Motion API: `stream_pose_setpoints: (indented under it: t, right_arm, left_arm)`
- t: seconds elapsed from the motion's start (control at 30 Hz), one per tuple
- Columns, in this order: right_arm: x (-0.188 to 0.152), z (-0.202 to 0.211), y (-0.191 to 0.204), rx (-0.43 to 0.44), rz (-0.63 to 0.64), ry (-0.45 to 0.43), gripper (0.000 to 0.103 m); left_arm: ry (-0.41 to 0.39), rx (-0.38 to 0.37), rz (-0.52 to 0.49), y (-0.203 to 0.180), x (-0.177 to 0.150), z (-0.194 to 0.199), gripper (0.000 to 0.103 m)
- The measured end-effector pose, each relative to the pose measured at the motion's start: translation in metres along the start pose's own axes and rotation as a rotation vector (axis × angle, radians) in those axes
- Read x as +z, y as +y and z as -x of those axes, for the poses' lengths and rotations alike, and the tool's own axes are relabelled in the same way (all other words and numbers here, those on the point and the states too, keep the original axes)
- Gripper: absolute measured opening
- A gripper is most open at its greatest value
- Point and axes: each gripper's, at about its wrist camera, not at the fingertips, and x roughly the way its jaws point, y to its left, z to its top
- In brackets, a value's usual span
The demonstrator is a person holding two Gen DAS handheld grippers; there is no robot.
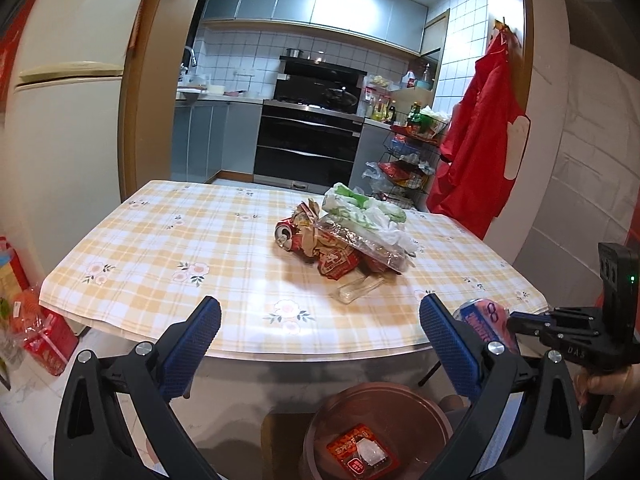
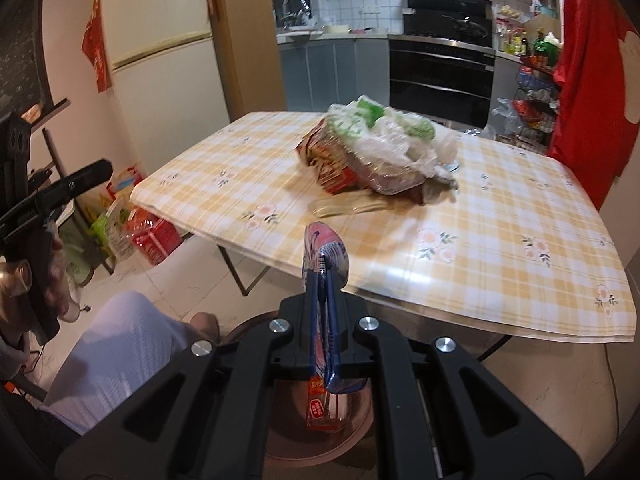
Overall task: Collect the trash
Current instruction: 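Release the blue can into the brown bin with the right gripper, then grasp the white-and-green plastic bag with the right gripper and lift it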
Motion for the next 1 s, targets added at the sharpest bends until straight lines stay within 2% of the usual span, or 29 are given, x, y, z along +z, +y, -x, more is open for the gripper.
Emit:
stream_pose_setpoints:
  t: [0.07, 0.1, 0.13, 0.17, 0.23, 0.27, 0.3, 0.33, 0.37, 0.53, 1.0]
  right_arm:
    - [0.000, -0.002, 0.002, -0.022, 0.008, 0.006, 0.012]
    - [0.000, -0.002, 0.002, -0.029, 0.007, 0.000, 0.021]
    - [0.001, -0.001, 0.000, -0.036, 0.002, -0.007, 0.026]
    - [0.002, 0.000, -0.001, -0.042, -0.005, -0.014, 0.036]
    - [0.003, 0.003, -0.006, -0.060, -0.018, -0.030, 0.046]
    - [0.004, 0.004, -0.008, -0.080, -0.020, -0.035, 0.054]
    - [0.004, 0.004, -0.010, -0.097, -0.022, -0.040, 0.068]
    - [0.004, 0.005, -0.013, -0.128, -0.028, -0.051, 0.076]
    - [0.004, 0.006, -0.015, -0.155, -0.034, -0.058, 0.091]
    - [0.003, 0.002, -0.029, -0.246, -0.061, -0.042, 0.097]
    - [0.007, -0.012, -0.066, -0.284, -0.149, -0.032, 0.097]
  left_arm:
    - [0.002, 0.005, 0.000, 0.001, -0.001, -0.001, 0.097]
    - [0.002, 0.006, 0.001, 0.001, -0.001, 0.000, 0.097]
    - [0.002, 0.009, 0.001, 0.001, -0.001, 0.000, 0.097]
    - [0.002, 0.013, 0.000, 0.001, -0.001, 0.000, 0.097]
    - [0.005, 0.015, 0.001, 0.002, -0.001, -0.001, 0.097]
    - [0.008, 0.017, 0.005, 0.003, -0.001, -0.002, 0.097]
    - [0.011, 0.018, 0.007, 0.004, -0.002, -0.003, 0.097]
    - [0.012, 0.019, 0.009, 0.005, -0.002, -0.003, 0.097]
    - [0.015, 0.021, 0.010, 0.005, -0.003, -0.004, 0.097]
    - [0.021, 0.027, 0.001, 0.006, -0.003, -0.008, 0.097]
    - [0.064, 0.048, -0.005, 0.006, 0.006, -0.033, 0.097]
